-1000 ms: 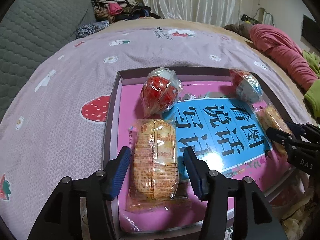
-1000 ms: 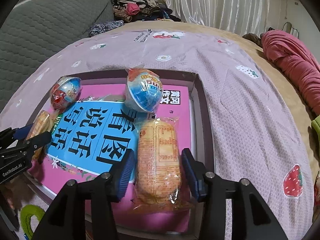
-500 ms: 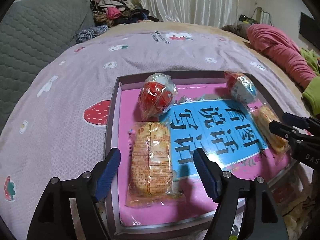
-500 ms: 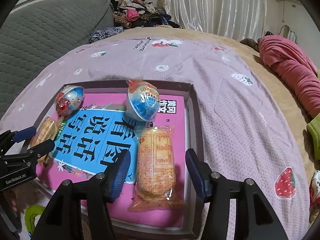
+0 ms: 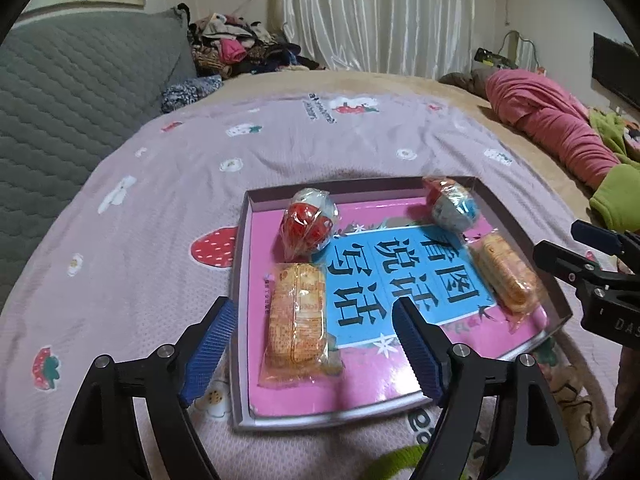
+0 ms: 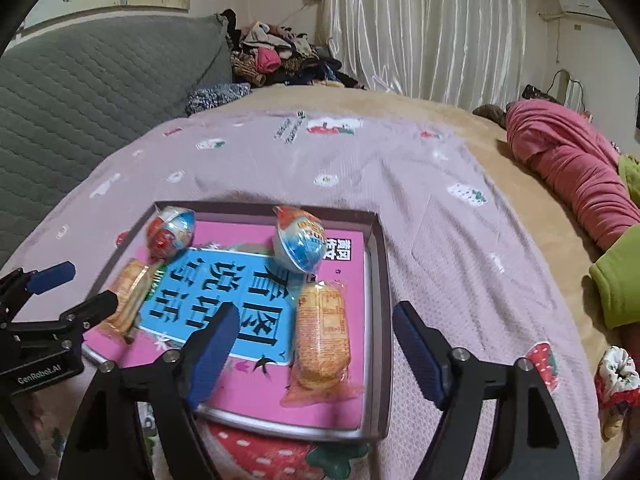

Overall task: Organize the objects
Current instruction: 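Withdraw both open grippers from the tray back toward the remaining items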

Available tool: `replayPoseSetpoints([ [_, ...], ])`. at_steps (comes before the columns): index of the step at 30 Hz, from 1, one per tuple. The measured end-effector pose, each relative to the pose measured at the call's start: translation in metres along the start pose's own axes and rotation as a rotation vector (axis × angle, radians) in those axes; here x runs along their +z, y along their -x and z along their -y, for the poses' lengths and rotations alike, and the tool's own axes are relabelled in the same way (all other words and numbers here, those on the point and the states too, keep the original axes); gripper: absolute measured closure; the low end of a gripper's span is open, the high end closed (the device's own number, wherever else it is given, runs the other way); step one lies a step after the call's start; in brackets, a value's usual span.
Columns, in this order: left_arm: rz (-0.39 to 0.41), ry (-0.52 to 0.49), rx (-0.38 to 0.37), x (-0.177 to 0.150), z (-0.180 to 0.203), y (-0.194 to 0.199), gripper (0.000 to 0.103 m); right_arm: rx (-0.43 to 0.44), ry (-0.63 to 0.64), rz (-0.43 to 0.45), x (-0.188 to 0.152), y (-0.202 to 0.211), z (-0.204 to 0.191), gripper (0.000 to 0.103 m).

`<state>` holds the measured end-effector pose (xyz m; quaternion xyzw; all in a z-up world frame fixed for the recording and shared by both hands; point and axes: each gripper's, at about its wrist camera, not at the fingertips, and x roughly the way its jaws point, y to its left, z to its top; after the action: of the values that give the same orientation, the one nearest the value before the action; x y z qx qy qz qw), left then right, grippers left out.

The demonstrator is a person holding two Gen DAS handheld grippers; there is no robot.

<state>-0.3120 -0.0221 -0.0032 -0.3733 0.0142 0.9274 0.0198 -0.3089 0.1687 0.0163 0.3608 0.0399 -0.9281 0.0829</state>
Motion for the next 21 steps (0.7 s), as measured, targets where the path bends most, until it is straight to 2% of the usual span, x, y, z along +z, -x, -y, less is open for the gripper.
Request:
replayPoseSetpoints([
  [6,-0.007,0.023,0.001,-0.002,-0.004,0.024,0.021,0.000,0.008,0.052,0.006,0.038,-0.009,0.019],
  [8,-0.005,0.024,0.008,-0.001,-0.005,0.034,0.021,0.003,0.015,0.066,0.007,0.053,-0.013,0.015],
  [21,0.033,0.004,0.045,0.002,-0.003,0.119,0.021,-0.024,0.069,0.096,0.008,0.138,-0.035,0.015],
])
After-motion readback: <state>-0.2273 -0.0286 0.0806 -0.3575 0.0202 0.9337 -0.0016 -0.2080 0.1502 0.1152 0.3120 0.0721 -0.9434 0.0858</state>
